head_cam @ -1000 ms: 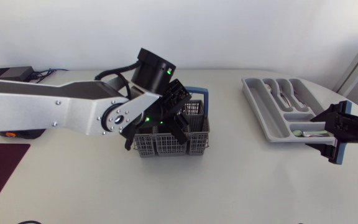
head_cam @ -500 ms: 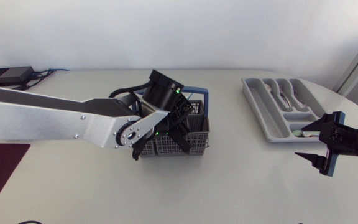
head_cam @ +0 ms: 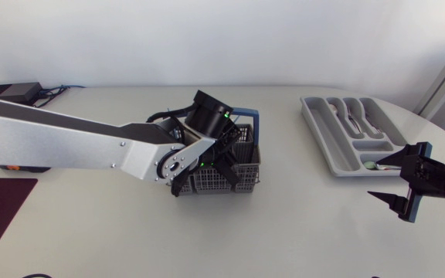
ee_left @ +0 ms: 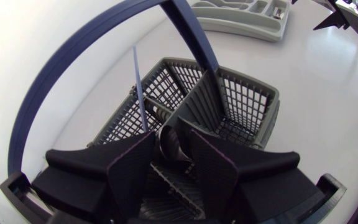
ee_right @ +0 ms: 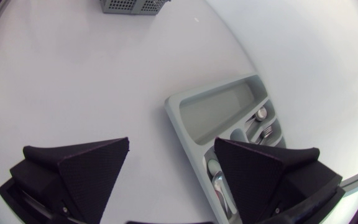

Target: Unload the cutlery basket into the drawer organizer.

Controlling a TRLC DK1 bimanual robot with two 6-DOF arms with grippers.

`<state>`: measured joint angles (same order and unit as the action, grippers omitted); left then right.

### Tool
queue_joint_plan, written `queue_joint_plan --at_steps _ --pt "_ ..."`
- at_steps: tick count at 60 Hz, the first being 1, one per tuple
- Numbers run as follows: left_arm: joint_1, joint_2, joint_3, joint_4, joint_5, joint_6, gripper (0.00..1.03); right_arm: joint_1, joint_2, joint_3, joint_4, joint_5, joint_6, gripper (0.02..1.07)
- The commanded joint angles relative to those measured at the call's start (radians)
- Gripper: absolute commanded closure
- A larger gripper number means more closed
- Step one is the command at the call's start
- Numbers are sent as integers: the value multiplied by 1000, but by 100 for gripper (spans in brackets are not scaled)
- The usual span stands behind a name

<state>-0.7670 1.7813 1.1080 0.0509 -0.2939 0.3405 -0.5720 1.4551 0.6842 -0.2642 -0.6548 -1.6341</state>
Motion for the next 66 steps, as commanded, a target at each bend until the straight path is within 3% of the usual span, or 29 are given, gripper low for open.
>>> queue_joint_plan --at_steps 1,15,38,66 --pt "8 43 13 -2 -4 -9 70 -12 19 -29 2 -12 -23 8" --pt "9 50 19 -3 13 -8 100 -14 21 -37 2 -14 -27 8" --pt "-2 -39 -43 0 36 0 100 -14 22 -71 28 -12 -30 8" --pt "-54 -223 -200 147 44 14 100 -9 11 -101 28 -12 -43 8"
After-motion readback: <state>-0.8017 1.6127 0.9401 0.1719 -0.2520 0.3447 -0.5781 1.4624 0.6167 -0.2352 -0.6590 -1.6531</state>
